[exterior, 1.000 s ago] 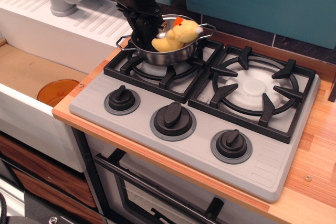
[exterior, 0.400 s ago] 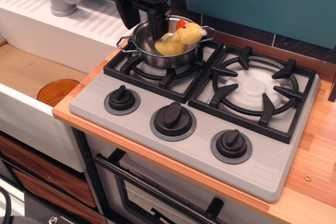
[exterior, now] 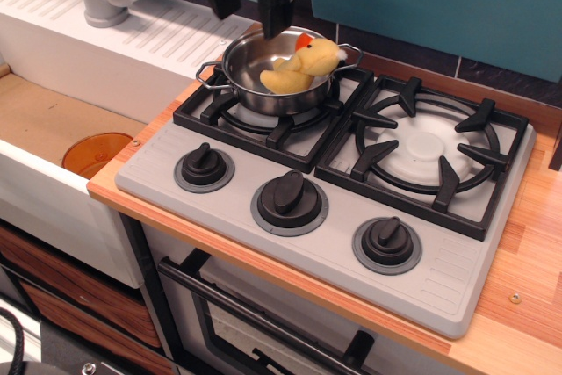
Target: Put stuffedduck in pot or pan an put pot or pan on stove
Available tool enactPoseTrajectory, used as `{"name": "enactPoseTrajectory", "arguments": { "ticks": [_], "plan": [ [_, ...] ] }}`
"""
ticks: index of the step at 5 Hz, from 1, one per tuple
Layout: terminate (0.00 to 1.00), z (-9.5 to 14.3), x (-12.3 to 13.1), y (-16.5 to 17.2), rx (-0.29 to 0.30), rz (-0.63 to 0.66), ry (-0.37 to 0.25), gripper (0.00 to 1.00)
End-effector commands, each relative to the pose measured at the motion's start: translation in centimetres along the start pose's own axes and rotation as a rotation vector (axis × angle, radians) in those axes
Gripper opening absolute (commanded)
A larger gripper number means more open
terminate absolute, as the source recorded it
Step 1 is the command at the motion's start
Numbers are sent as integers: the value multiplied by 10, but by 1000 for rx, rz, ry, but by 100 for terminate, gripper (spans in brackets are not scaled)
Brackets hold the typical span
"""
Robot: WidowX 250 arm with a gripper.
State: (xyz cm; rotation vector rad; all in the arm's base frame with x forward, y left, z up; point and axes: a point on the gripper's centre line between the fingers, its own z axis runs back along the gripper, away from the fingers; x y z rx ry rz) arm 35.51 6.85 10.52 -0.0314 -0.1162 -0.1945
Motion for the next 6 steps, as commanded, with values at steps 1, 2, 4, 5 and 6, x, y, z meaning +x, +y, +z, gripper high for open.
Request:
{"name": "enactPoseTrajectory", "arguments": {
  "ticks": [1,2,4,5,6],
  "plan": [
    [0,28,12,-39,32,22,-76,100],
    [0,32,10,-71,27,47,-57,100],
    [0,34,8,-127,-11,91,-40,100],
    [0,32,11,-144,-24,82,-36,100],
    [100,26,16,-152,-34,87,-41,100]
  ]
}}
